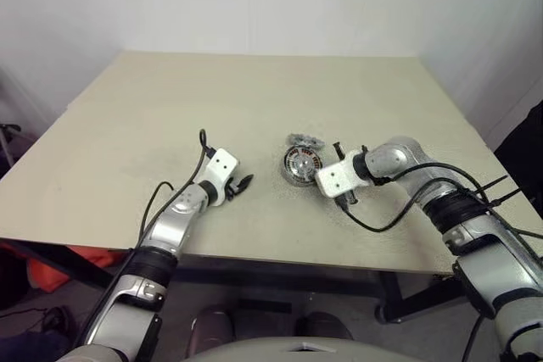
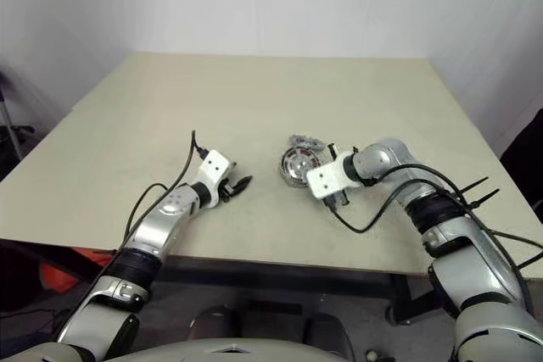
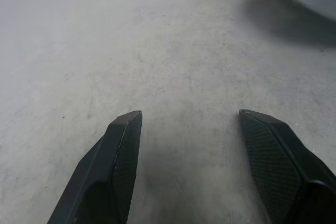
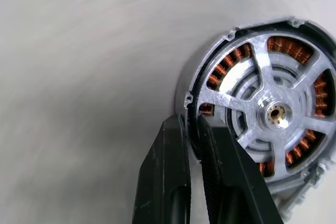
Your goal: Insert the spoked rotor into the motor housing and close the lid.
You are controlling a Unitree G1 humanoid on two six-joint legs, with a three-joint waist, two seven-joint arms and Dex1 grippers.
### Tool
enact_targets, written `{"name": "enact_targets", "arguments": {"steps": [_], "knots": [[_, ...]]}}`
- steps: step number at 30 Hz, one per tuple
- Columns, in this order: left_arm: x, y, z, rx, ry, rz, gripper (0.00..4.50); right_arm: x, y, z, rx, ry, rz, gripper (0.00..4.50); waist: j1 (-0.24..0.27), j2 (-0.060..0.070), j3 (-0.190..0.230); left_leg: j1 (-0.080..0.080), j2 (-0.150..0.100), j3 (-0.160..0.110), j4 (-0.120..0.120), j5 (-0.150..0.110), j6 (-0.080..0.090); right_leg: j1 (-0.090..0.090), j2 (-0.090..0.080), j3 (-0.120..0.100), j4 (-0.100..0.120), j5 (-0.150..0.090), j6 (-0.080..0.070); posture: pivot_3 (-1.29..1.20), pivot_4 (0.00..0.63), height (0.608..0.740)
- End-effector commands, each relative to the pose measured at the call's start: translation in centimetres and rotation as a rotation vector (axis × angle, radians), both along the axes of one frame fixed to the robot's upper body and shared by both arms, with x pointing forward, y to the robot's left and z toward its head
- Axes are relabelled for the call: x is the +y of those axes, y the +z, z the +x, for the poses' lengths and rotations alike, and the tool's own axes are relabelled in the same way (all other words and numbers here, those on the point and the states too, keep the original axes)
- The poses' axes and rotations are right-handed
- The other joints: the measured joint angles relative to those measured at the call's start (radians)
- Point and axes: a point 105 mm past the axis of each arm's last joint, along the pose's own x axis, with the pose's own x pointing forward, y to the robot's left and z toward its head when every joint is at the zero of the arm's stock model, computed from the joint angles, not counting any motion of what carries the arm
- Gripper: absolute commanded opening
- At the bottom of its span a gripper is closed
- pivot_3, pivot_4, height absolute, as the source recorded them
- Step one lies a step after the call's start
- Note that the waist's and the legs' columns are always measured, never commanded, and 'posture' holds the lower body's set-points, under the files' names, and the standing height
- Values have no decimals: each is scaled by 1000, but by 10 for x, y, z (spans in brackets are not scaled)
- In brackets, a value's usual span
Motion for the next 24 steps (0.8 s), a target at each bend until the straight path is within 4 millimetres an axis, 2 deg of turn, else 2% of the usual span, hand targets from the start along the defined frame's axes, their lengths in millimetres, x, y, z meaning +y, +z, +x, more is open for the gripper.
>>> {"name": "enact_targets", "arguments": {"steps": [1,7,12,15,19,24], "knots": [[10,-5,-1,12,38,12,3123,9,45,0,78,-145,190,33,7,2,0,0,0,0,0,0,0,0,0,0,0,0,0,0,0,740],[20,-5,-4,8,73,6,3123,27,62,-20,353,-346,316,33,18,2,0,-4,1,0,-3,0,0,-5,1,0,-1,-1,-1,0,0,740],[31,-1,-8,0,98,6,3123,42,64,-40,534,-454,347,33,18,2,0,-3,2,0,-5,1,-3,-7,1,0,-1,-2,-2,0,0,740],[38,0,-15,-1,108,14,3123,53,59,-38,585,-533,368,33,16,2,0,-2,3,0,-8,3,-6,-7,2,0,-1,-2,-3,0,0,740],[48,-3,-23,12,130,33,3123,63,40,-27,642,-690,384,33,14,2,0,0,2,0,-12,6,-11,-8,2,0,-1,-3,-3,0,0,740],[51,-1,-25,12,147,36,3123,79,35,-20,728,-784,421,33,16,1,0,0,2,1,-12,7,-13,-8,2,0,-1,-3,-3,0,0,740]]}}
